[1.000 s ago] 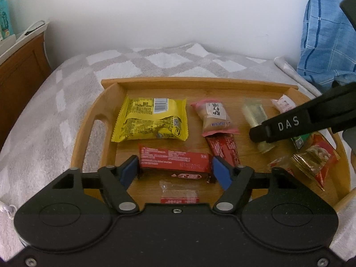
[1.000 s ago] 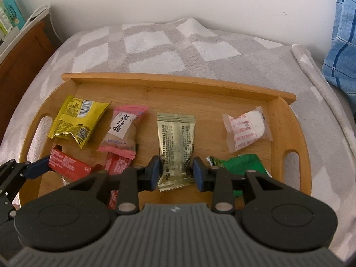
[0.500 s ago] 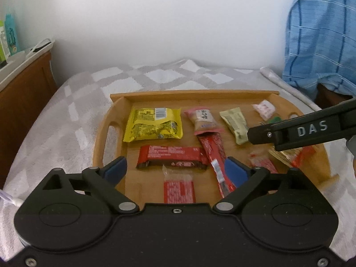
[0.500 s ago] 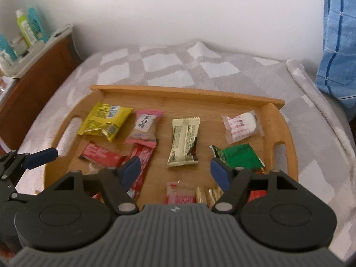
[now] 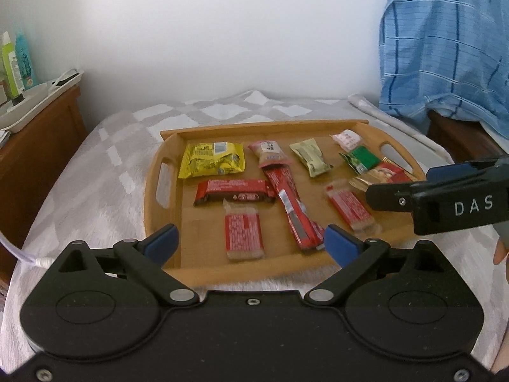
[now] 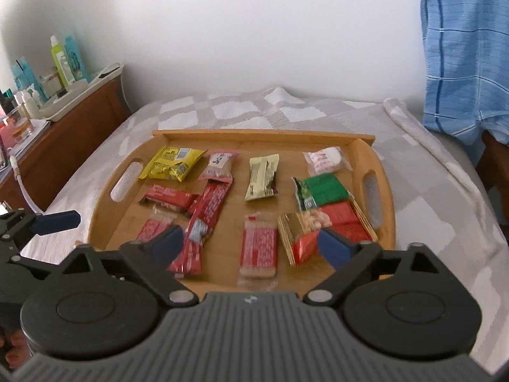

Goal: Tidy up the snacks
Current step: 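Move both open tools back to the white bar and peanut bar beside the tray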

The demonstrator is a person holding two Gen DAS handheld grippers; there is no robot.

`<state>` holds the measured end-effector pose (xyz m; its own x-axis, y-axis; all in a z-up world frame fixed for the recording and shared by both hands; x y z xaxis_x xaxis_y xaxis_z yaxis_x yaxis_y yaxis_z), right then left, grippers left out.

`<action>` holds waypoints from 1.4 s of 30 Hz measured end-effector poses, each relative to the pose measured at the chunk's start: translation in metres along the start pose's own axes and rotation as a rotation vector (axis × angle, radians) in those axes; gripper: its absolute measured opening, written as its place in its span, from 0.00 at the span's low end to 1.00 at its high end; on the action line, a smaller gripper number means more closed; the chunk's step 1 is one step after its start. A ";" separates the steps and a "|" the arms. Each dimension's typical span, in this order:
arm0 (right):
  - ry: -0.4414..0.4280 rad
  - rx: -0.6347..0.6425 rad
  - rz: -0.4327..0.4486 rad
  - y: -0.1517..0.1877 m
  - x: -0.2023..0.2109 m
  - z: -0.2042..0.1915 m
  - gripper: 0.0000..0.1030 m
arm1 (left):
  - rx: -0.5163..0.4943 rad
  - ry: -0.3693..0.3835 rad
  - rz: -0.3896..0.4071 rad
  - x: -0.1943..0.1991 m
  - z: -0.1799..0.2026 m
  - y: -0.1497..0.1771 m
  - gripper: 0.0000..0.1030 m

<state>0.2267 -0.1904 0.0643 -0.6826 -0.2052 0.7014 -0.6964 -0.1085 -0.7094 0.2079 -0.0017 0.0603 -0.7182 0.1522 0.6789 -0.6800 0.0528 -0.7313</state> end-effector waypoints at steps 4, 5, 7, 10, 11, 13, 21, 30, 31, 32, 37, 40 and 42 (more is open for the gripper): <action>0.010 -0.007 0.023 0.020 0.010 -0.001 1.00 | -0.008 0.000 0.001 0.011 0.002 0.016 0.96; 0.010 -0.015 0.031 0.024 0.013 -0.001 1.00 | -0.012 -0.001 -0.002 0.013 0.003 0.021 0.96; 0.013 -0.027 0.047 0.033 0.016 0.000 1.00 | -0.019 -0.002 -0.009 0.016 0.004 0.030 0.96; 0.035 -0.035 0.089 0.044 0.022 0.001 1.00 | -0.014 -0.001 -0.022 0.019 0.005 0.041 0.96; 0.042 -0.037 0.104 0.046 0.024 0.002 1.00 | -0.007 0.002 -0.026 0.020 0.005 0.045 0.96; 0.052 -0.048 0.133 0.052 0.028 0.003 1.00 | 0.010 0.007 -0.035 0.020 0.005 0.051 0.96; 0.044 -0.094 0.150 0.069 0.033 0.010 1.00 | 0.023 0.003 -0.062 0.016 0.006 0.072 0.96; 0.045 -0.105 0.110 0.089 0.030 0.015 1.00 | 0.045 0.014 -0.091 0.007 0.009 0.092 0.86; 0.046 -0.111 0.106 0.091 0.029 0.016 1.00 | 0.050 0.021 -0.094 0.006 0.010 0.094 0.85; 0.047 -0.117 0.101 0.093 0.028 0.017 1.00 | 0.053 0.027 -0.095 0.005 0.010 0.095 0.83; 0.056 -0.129 0.087 0.099 0.026 0.018 1.00 | 0.041 0.031 -0.072 0.002 0.015 0.097 0.77; 0.051 -0.135 0.092 0.101 0.025 0.017 1.00 | 0.063 0.045 -0.050 0.001 0.015 0.093 0.77; 0.054 -0.138 0.104 0.101 0.025 0.016 1.00 | 0.097 0.073 -0.044 -0.001 0.014 0.091 0.77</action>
Point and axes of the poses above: each gripper's, at about its wrist camera, not at the fingertips, and x roughly against the way its jaws point, z to its right, y to its underside, the point moved 5 cm from there along -x, roughly the way its jaws point, and after that the axes turned 5 degrees about x, right-handed, at the moved point
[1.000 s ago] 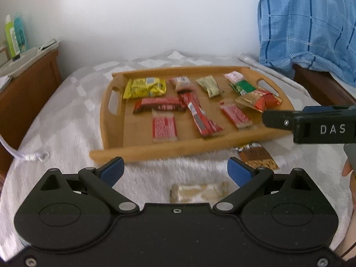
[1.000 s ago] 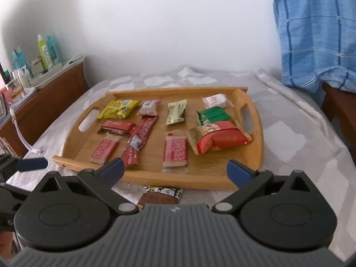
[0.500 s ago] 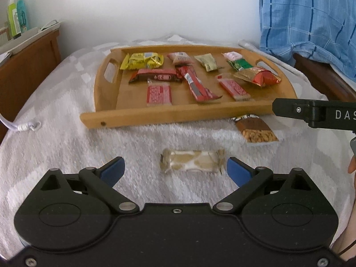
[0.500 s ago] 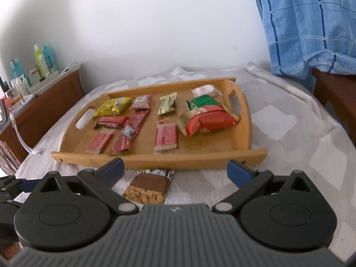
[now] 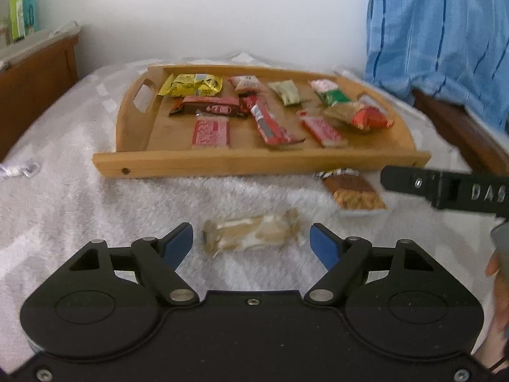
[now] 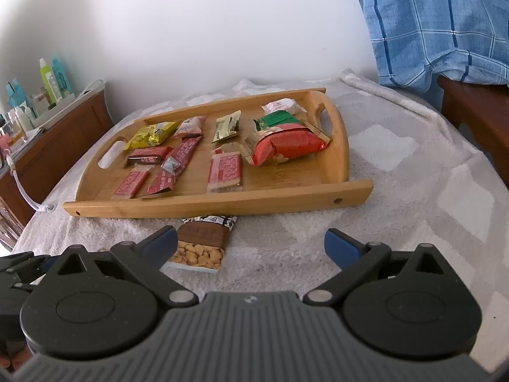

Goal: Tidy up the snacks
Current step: 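Move both open tools back to the white bar and peanut bar beside the tray, then grasp the white-wrapped bar with the left tool while the right tool grasps the peanut bar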

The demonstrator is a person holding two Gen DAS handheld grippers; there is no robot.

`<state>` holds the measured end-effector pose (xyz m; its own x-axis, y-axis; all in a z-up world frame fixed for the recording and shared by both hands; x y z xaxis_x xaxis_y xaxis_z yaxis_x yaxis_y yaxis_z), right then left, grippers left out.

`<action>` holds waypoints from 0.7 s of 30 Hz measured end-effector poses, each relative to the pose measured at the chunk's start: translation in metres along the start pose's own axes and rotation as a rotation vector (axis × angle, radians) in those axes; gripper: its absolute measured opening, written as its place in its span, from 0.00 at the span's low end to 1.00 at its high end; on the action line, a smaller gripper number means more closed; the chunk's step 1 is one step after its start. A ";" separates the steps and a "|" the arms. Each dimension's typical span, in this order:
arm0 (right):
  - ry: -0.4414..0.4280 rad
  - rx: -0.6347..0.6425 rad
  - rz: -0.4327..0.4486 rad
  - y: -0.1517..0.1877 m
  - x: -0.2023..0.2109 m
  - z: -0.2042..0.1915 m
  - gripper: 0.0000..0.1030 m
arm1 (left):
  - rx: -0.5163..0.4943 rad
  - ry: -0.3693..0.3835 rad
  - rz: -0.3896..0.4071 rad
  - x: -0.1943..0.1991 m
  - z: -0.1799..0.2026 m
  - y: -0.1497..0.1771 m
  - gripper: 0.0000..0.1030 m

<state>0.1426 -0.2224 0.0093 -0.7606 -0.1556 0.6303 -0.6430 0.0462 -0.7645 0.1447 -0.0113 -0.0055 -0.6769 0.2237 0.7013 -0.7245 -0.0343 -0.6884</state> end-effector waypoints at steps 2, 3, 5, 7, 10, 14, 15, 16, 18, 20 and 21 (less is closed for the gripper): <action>0.011 -0.010 0.029 -0.001 0.002 0.000 1.00 | 0.026 0.009 -0.013 -0.006 -0.001 -0.001 0.75; 0.017 -0.019 0.046 0.000 0.003 0.001 1.00 | 0.028 -0.005 -0.016 -0.009 -0.001 -0.001 0.74; 0.017 -0.040 0.056 -0.001 0.004 0.002 1.00 | 0.001 -0.032 0.000 -0.011 0.001 -0.002 0.68; 0.011 -0.057 0.051 0.000 0.003 0.003 1.00 | -0.023 -0.042 0.011 -0.010 0.004 -0.001 0.60; 0.007 -0.064 0.044 0.002 0.001 0.002 1.00 | -0.012 -0.020 0.015 -0.005 0.002 -0.003 0.51; -0.015 -0.059 0.036 0.002 -0.001 -0.003 1.00 | 0.031 -0.025 0.035 0.000 -0.009 -0.014 0.49; -0.026 -0.054 0.033 0.001 -0.002 -0.006 1.00 | 0.035 -0.029 0.042 0.002 -0.011 -0.016 0.49; -0.033 -0.046 0.034 0.001 -0.003 -0.009 1.00 | 0.039 -0.032 0.048 0.003 -0.014 -0.018 0.49; -0.032 -0.019 0.035 0.000 -0.006 -0.017 0.99 | 0.045 -0.040 0.059 0.006 -0.019 -0.022 0.49; -0.035 -0.003 0.029 0.000 -0.010 -0.025 0.96 | 0.046 -0.047 0.067 0.007 -0.023 -0.025 0.49; -0.037 0.000 0.024 0.001 -0.013 -0.028 0.93 | 0.046 -0.052 0.069 0.008 -0.025 -0.026 0.49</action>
Point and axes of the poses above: each gripper's, at about its wrist camera, not at the fingertips, and x roughly against the way its jaws point, z to its right, y to its underside, the point moved 5 cm from there along -x, roughly the way its jaws point, and after that the axes turned 5 degrees about x, right-handed, at the moved point
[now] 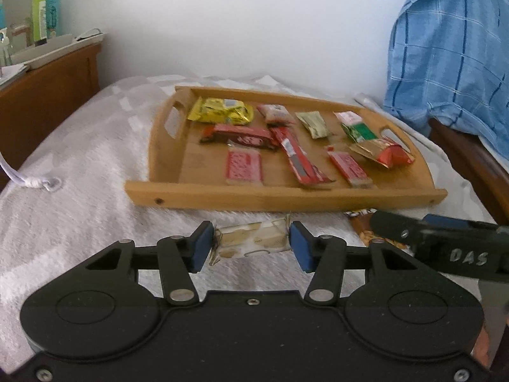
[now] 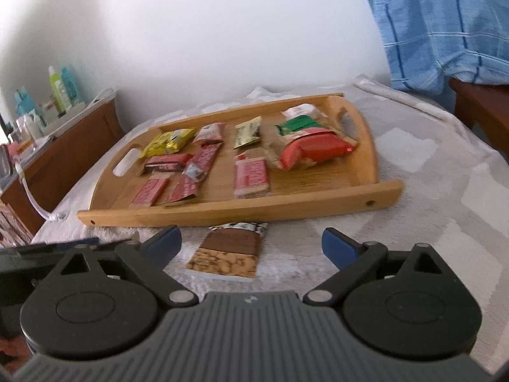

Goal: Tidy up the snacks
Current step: 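Grasp the white-wrapped bar with the left tool while the right tool grasps the peanut bar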

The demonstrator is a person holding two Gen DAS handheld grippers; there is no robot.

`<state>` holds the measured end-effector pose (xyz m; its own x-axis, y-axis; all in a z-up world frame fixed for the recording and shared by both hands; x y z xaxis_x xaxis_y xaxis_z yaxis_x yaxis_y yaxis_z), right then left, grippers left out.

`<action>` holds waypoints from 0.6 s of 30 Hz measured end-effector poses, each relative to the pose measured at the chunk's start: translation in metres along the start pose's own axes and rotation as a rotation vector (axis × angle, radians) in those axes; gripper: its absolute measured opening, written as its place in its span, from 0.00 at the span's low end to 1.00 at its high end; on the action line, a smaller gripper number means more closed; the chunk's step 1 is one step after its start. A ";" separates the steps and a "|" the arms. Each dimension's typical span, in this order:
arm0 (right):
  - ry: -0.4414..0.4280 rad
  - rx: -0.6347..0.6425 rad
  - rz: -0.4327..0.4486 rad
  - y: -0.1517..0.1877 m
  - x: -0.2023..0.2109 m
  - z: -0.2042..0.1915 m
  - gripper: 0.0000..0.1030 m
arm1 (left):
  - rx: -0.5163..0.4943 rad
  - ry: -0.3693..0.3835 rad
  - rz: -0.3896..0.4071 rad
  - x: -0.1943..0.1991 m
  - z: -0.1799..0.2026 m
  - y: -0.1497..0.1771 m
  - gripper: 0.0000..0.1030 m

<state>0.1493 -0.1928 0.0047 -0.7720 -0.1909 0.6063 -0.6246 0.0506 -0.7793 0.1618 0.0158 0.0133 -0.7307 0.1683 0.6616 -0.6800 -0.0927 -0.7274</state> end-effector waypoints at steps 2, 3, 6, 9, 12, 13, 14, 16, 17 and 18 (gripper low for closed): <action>-0.001 0.006 -0.011 0.001 -0.006 -0.007 0.90 | 0.001 -0.010 0.003 0.000 -0.004 -0.002 0.49; -0.001 0.010 -0.014 0.001 -0.010 -0.010 0.88 | 0.002 -0.014 0.003 -0.001 -0.005 -0.003 0.49; 0.004 0.013 -0.019 0.001 -0.019 -0.017 0.84 | 0.007 -0.023 0.001 -0.002 -0.009 -0.004 0.49; 0.026 0.006 -0.033 0.001 -0.029 -0.022 0.72 | 0.015 -0.028 -0.003 -0.004 -0.011 -0.004 0.49; 0.073 0.000 -0.038 0.002 -0.035 -0.021 0.60 | 0.011 -0.029 -0.005 -0.004 -0.011 -0.004 0.49; 0.080 0.000 -0.037 0.001 -0.035 -0.021 0.59 | 0.009 -0.029 -0.005 -0.004 -0.011 -0.004 0.49; 0.085 0.002 -0.037 0.001 -0.035 -0.021 0.57 | 0.006 -0.028 -0.006 -0.004 -0.010 -0.004 0.49; 0.095 0.009 -0.038 0.001 -0.034 -0.021 0.53 | 0.003 -0.029 -0.008 -0.006 -0.009 -0.003 0.49; 0.097 0.006 -0.039 0.001 -0.033 -0.019 0.50 | 0.002 -0.029 -0.009 -0.006 -0.008 -0.003 0.49; 0.095 0.004 -0.038 0.001 -0.032 -0.018 0.49 | 0.002 -0.028 -0.009 -0.006 -0.008 -0.003 0.49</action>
Point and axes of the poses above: each gripper's, at about its wrist camera, not at the fingertips, and x roughly against the way its jaws point, z to its right, y to its underside, the point moved 5 cm from there along -x, roughly the way its jaws point, and after that the axes turned 5 degrees about x, right-handed, at the moved point
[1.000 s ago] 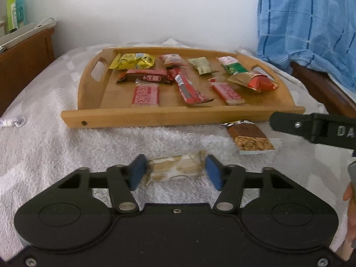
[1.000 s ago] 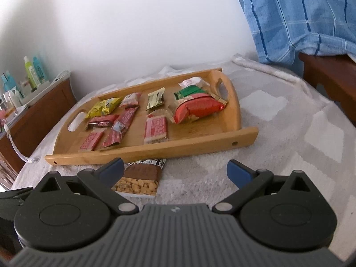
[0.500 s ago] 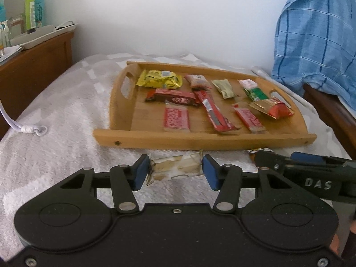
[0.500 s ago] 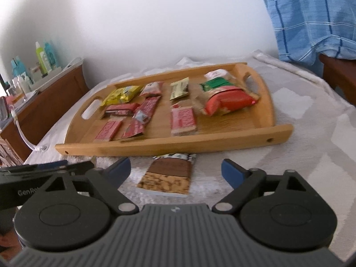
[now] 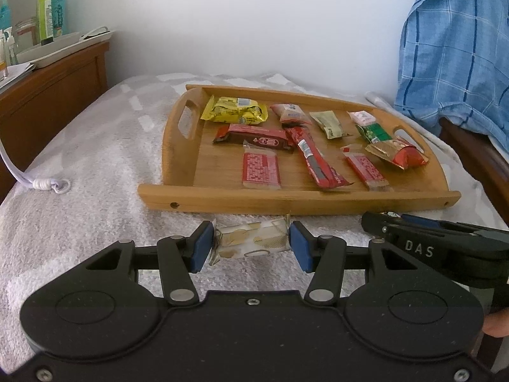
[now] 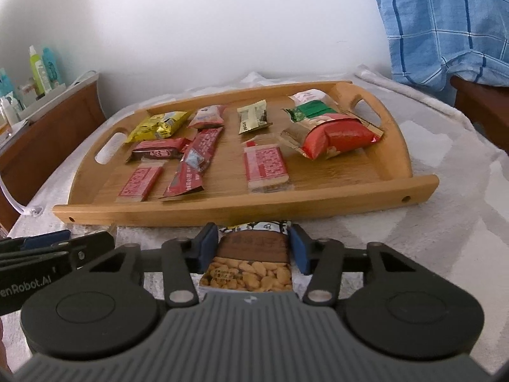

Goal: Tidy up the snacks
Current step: 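Grasp the white-wrapped bar with the left tool while the right tool grasps the peanut bar, then carry the white-wrapped bar over the tray with the left tool while the right tool carries the peanut bar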

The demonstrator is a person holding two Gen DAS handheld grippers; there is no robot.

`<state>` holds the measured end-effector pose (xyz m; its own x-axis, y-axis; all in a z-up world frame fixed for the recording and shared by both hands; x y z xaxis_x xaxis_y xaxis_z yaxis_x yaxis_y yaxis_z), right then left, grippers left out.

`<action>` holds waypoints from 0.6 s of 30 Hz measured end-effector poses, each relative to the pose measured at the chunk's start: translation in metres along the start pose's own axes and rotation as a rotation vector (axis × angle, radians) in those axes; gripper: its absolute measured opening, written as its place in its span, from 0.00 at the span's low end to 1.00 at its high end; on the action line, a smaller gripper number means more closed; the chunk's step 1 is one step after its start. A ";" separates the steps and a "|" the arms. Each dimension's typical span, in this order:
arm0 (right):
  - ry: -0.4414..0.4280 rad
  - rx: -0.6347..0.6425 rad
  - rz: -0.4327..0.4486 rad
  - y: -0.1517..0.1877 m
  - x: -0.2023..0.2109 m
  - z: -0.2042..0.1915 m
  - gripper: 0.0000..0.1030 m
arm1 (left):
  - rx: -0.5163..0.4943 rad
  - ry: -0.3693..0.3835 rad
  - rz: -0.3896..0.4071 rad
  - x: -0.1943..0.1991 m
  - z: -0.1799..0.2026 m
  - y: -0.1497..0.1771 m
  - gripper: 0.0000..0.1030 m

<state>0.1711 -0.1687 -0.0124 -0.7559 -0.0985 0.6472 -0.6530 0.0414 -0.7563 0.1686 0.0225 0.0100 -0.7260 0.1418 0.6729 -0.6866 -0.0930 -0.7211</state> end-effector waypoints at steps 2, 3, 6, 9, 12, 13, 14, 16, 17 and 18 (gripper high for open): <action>-0.004 -0.004 0.000 0.000 0.002 0.002 0.47 | -0.001 0.002 0.001 0.000 0.001 0.000 0.49; -0.004 -0.004 0.002 0.000 0.004 0.003 0.47 | -0.001 0.003 0.001 0.000 0.002 0.000 0.49; 0.003 0.006 0.009 0.001 0.009 0.003 0.47 | 0.000 0.008 0.000 0.001 0.004 0.000 0.49; 0.006 0.008 0.019 0.001 0.015 0.005 0.47 | -0.004 0.012 0.002 0.002 0.006 0.000 0.49; 0.010 0.005 0.030 0.000 0.021 0.007 0.47 | -0.010 0.016 0.004 0.004 0.008 0.000 0.49; 0.009 0.005 0.033 0.000 0.023 0.008 0.47 | -0.010 0.017 0.006 0.005 0.009 0.000 0.49; 0.009 0.005 0.036 -0.001 0.024 0.009 0.47 | -0.011 0.018 0.008 0.006 0.010 -0.001 0.49; 0.008 0.007 0.046 -0.002 0.029 0.010 0.47 | -0.011 0.021 0.014 0.008 0.011 -0.003 0.49; 0.008 0.008 0.051 -0.003 0.031 0.011 0.47 | -0.011 0.022 0.018 0.009 0.011 -0.005 0.49; 0.008 0.010 0.056 -0.005 0.033 0.011 0.47 | -0.011 0.022 0.022 0.010 0.012 -0.007 0.49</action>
<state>0.1495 -0.1832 0.0115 -0.7918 -0.0880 0.6044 -0.6089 0.0370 -0.7923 0.1652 0.0130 0.0235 -0.7397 0.1619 0.6532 -0.6699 -0.0850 -0.7376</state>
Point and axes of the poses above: each gripper's, at about its wrist camera, not at the fingertips, and x roughly against the way its jaws point, z to its right, y to its underside, the point moved 5 cm from there along -x, roughly the way its jaws point, and after that the axes turned 5 degrees about x, right-handed, at the moved point
